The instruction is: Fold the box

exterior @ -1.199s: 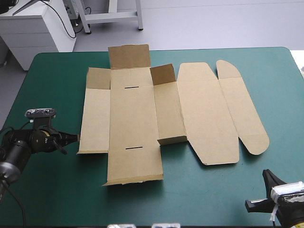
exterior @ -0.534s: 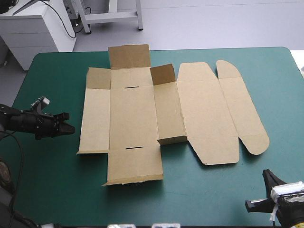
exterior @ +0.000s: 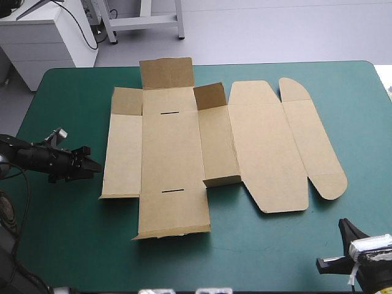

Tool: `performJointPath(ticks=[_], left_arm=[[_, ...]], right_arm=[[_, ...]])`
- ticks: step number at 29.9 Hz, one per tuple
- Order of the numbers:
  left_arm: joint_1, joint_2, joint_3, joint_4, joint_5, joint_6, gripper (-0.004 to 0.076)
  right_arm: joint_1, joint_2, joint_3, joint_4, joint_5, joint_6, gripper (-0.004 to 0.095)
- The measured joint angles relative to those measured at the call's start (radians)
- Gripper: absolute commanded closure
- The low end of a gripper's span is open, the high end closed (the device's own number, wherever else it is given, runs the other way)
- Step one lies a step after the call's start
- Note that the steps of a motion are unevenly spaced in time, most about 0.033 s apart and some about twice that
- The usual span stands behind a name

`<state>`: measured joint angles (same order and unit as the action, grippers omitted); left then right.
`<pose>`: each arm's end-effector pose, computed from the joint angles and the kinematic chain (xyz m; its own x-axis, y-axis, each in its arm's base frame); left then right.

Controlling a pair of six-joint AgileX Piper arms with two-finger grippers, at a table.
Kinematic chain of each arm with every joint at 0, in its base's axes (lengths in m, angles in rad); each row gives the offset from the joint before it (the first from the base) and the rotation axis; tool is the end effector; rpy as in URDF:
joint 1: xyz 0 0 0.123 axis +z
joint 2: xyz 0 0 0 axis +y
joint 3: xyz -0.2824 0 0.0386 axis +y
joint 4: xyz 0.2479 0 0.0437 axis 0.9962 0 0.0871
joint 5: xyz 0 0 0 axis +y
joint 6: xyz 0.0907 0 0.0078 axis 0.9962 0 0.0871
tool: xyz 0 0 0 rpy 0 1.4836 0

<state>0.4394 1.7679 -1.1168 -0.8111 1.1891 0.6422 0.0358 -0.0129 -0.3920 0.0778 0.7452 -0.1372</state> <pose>0.3105 0.0782 0.2096 -0.9613 -0.2350 -0.1435 -0.0848 0.7483 -0.6579 0.0156 0.0054 0.2730 -0.2411 -0.0885 -0.9665 -0.1064 0.9922 -0.0643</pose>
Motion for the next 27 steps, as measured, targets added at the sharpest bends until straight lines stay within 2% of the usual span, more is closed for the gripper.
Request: performJointPath(ticks=[2, 10, 27], left_arm=[[0.000, 0.000, 0.000, 0.000, -0.007, -0.026, 0.0128], [-0.014, 0.000, 0.000, -0.001, -0.050, -0.079, 0.0143], [-0.244, 0.027, -0.010, -0.028, -0.057, -0.085, 0.0143]], right_arm=[[0.000, 0.000, 0.000, 0.000, 0.000, 0.000, 0.0928], [0.000, 0.000, 0.000, 0.000, 0.000, 0.000, 0.0928], [0.000, 0.000, 0.000, 0.000, 0.000, 0.000, 0.0928]])
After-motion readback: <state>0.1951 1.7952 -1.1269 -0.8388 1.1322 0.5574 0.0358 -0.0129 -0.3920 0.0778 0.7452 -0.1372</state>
